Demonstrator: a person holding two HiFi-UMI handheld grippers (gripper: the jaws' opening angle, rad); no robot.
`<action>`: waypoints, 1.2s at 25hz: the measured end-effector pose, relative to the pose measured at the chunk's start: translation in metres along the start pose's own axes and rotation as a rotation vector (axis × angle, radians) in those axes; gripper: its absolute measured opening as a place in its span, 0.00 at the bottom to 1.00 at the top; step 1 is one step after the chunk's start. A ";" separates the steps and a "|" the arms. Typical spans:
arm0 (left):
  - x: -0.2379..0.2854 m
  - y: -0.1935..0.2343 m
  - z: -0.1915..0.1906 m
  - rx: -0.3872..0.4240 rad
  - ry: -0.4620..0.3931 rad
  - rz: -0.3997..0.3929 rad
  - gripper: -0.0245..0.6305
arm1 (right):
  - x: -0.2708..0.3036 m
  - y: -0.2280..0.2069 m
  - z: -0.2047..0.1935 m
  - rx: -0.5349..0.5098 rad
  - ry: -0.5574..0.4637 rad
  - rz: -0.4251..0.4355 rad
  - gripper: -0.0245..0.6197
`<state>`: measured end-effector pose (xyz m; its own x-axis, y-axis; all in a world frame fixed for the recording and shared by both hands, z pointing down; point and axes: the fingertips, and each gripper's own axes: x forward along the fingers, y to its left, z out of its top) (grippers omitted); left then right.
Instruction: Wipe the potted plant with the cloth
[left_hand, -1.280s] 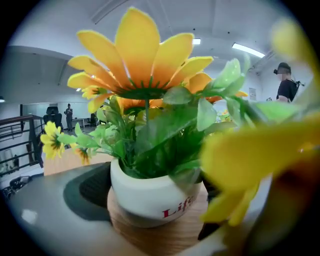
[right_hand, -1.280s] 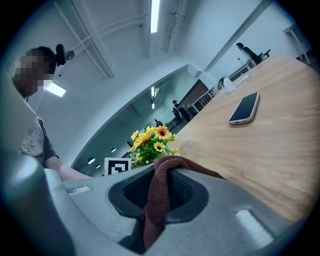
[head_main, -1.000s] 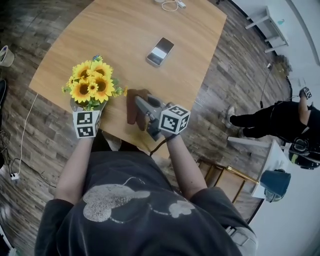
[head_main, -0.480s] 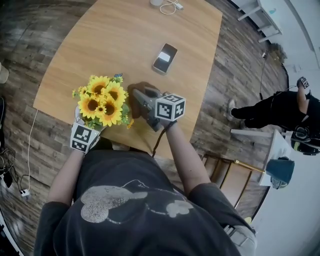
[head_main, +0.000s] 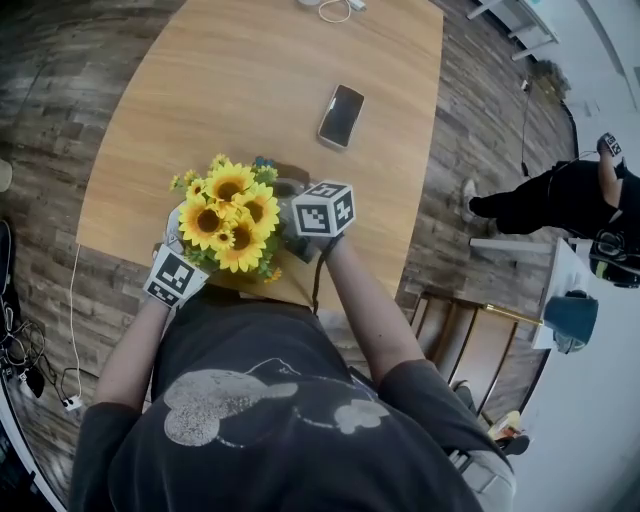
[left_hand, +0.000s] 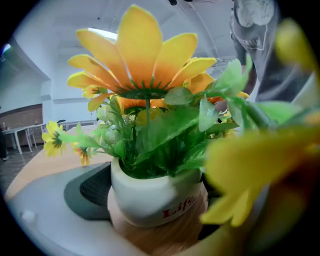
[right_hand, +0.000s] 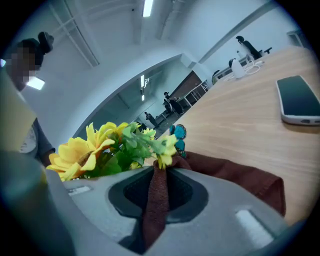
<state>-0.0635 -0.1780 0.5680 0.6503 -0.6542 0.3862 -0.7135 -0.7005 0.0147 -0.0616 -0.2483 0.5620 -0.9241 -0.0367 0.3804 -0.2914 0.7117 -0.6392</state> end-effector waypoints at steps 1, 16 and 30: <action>0.000 0.000 0.001 0.007 -0.003 -0.016 0.93 | 0.002 0.001 0.002 -0.011 0.002 0.009 0.11; -0.007 -0.003 -0.003 0.048 -0.007 -0.130 0.93 | -0.009 0.014 -0.008 0.059 -0.025 0.099 0.11; 0.003 0.004 -0.002 0.027 -0.003 -0.091 0.93 | -0.048 0.030 -0.050 0.058 -0.097 -0.029 0.11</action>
<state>-0.0648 -0.1816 0.5711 0.7127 -0.5885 0.3818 -0.6443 -0.7644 0.0244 -0.0139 -0.1903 0.5586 -0.9338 -0.1265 0.3346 -0.3296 0.6678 -0.6675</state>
